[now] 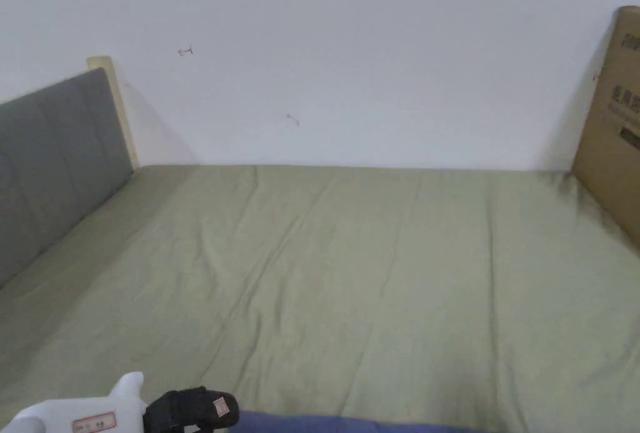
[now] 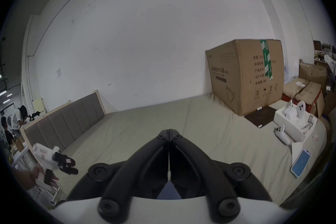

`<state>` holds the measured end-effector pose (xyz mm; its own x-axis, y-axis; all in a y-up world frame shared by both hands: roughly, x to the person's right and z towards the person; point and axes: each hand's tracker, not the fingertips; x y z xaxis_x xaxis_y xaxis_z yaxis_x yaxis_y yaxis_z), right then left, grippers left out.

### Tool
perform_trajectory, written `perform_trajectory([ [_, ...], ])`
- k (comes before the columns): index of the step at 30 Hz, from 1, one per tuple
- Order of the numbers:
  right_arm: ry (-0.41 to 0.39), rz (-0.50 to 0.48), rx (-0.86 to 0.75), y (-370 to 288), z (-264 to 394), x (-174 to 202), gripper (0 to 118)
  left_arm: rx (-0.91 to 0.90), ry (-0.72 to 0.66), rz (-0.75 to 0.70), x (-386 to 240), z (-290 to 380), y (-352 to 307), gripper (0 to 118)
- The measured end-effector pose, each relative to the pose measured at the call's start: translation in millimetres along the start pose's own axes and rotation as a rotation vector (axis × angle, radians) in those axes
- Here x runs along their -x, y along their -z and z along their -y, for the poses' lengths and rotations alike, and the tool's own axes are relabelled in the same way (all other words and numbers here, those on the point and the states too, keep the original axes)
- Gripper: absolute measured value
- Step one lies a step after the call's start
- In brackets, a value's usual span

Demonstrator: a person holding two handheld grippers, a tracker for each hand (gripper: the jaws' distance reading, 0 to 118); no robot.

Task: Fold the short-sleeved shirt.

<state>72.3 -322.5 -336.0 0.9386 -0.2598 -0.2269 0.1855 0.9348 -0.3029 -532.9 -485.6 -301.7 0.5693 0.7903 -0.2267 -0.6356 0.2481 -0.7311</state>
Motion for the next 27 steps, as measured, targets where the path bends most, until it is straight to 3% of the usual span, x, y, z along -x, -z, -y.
perform_trajectory([
  [2, 0.009, 0.008, 0.040, 6, 2, -1, 0, -0.011, -0.133, 0.085, 30, -2, 12, 117],
  [5, 0.004, 0.029, 0.081, 13, 9, 1, 0, 0.018, -0.201, 0.165, 61, -5, 40, 118],
  [7, 0.006, 0.035, 0.109, 16, 12, 4, 0, 0.076, -0.214, 0.168, 75, -8, 63, 118],
  [10, 0.004, 0.029, 0.148, 21, 14, 9, 0, 0.088, -0.177, 0.325, 68, -13, 77, 118],
  [12, -0.009, 0.025, 0.167, 25, 15, 12, 0, 0.178, -0.236, 0.387, 67, -11, 96, 118],
  [15, -0.014, 0.012, 0.192, 30, 15, 18, 0, 0.161, -0.192, 0.365, 69, -8, 103, 118],
  [16, -0.009, 0.004, 0.201, 31, 15, 20, 0, 0.143, -0.205, 0.342, 76, -9, 103, 110],
  [17, -0.002, -0.003, 0.207, 33, 15, 21, 0, 0.144, -0.216, 0.187, 87, -9, 110, 81],
  [18, 0.004, -0.007, 0.212, 35, 15, 23, 0, 0.178, -0.185, -0.010, 101, -5, 114, 5],
  [19, 0.013, -0.013, 0.217, 36, 15, 24, 0, 0.070, -0.244, 0.304, 97, -1, 99, 5],
  [21, 0.028, -0.020, 0.226, 38, 17, 26, 0, 0.100, -0.137, 0.136, 80, -3, 99, 5],
  [24, 0.043, -0.033, 0.244, 40, 18, 27, 0, 0.055, -0.086, 0.027, 48, -1, 93, 5],
  [27, 0.039, -0.047, 0.249, 39, 19, 26, 0, -0.019, 0.070, -0.050, 6, 2, 60, 5],
])
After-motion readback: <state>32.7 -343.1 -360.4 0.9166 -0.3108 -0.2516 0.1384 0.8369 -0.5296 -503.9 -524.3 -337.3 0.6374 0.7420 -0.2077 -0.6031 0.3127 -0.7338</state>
